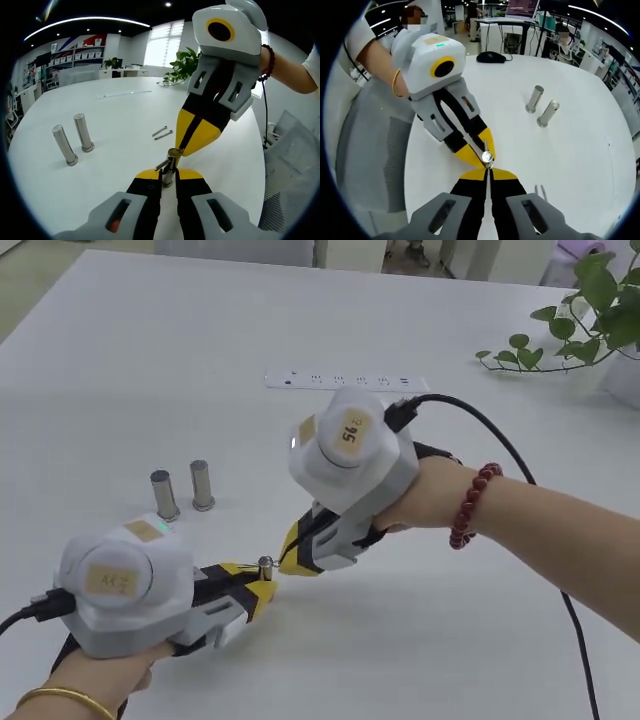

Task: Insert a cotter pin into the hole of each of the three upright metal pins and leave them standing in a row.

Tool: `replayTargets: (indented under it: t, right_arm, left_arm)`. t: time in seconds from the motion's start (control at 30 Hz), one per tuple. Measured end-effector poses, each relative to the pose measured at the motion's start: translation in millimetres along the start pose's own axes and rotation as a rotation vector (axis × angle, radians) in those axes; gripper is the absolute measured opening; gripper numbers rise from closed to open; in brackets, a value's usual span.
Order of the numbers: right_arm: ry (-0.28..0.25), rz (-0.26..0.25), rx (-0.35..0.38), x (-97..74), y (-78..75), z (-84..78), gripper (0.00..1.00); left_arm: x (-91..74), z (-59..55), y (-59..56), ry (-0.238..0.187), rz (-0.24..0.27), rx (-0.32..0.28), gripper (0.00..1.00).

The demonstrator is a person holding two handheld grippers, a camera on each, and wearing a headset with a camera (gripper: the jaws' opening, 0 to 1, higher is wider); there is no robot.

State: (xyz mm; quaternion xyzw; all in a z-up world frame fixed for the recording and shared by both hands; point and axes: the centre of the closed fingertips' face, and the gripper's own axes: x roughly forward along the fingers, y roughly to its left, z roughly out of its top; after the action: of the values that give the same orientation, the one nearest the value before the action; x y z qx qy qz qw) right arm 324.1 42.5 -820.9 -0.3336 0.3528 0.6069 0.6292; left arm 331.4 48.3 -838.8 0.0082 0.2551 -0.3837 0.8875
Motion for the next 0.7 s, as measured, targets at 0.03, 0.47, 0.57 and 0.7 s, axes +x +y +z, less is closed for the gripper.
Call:
replayTargets:
  t: [0.03,0.47,0.57,0.7]
  right_arm:
    - [0.0,0.0,0.002,-0.1,0.3,-0.2,0.05]
    - [-0.024,0.003,0.07,-6.1,0.0,-0.6,0.12]
    - [-0.051,-0.004,0.102,-9.8,-2.1,2.3,0.15]
    - [-0.083,-0.007,0.134,-14.2,-3.7,6.7,0.17]
  left_arm:
    - [0.0,0.0,-0.2,0.001,-0.001,0.002,0.09]
    - [-7.4,-2.0,1.7,0.024,-0.004,0.029,0.24]
    - [-12.9,-2.8,1.8,0.028,-0.003,0.041,0.27]
    - [-19.2,-0.9,-0.3,0.02,-0.011,0.053,0.32]
